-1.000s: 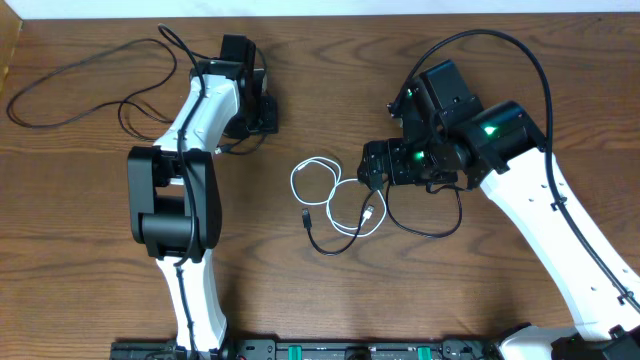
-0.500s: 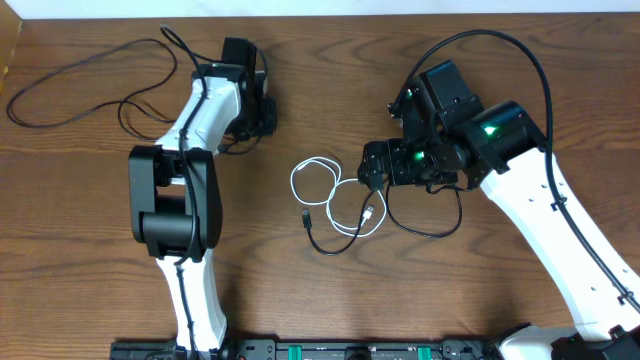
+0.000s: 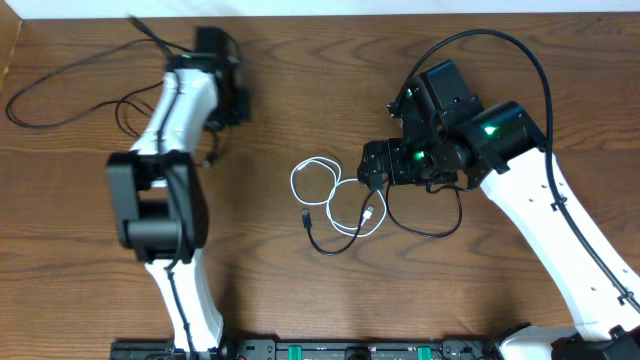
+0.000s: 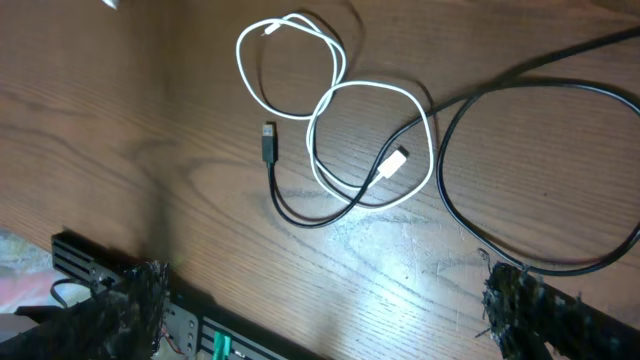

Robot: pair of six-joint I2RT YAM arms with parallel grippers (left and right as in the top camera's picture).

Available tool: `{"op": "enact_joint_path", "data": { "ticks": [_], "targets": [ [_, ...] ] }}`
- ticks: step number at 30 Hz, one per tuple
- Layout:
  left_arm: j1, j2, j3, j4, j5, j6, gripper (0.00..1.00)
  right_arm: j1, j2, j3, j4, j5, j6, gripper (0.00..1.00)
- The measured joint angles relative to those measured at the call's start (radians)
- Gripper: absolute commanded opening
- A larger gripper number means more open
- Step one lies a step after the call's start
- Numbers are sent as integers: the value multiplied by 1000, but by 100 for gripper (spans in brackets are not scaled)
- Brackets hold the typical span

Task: Untangle cables

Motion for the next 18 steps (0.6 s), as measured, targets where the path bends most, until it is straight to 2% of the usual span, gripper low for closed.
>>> {"op": "enact_joint_path", "data": {
  "ticks": [9, 12, 15, 16, 17, 18],
  "targets": [
    [216, -295, 100, 174, -61, -119, 7, 0, 0, 0, 2, 0, 0, 99],
    [283, -299, 107, 172, -85, -132, 8, 0, 0, 0, 2, 0, 0, 99],
    [329, -230, 106, 171, -119, -140, 8, 0, 0, 0, 2, 0, 0, 99],
    [343, -200, 105, 170, -128, -140, 13, 0, 0, 0, 2, 0, 0, 99],
    [357, -169, 101, 169, -136, -140, 22, 0, 0, 0, 3, 0, 0, 99],
    [369, -140, 98, 165, -143, -143, 43, 0, 0, 0, 5, 2, 0, 99]
  ]
}}
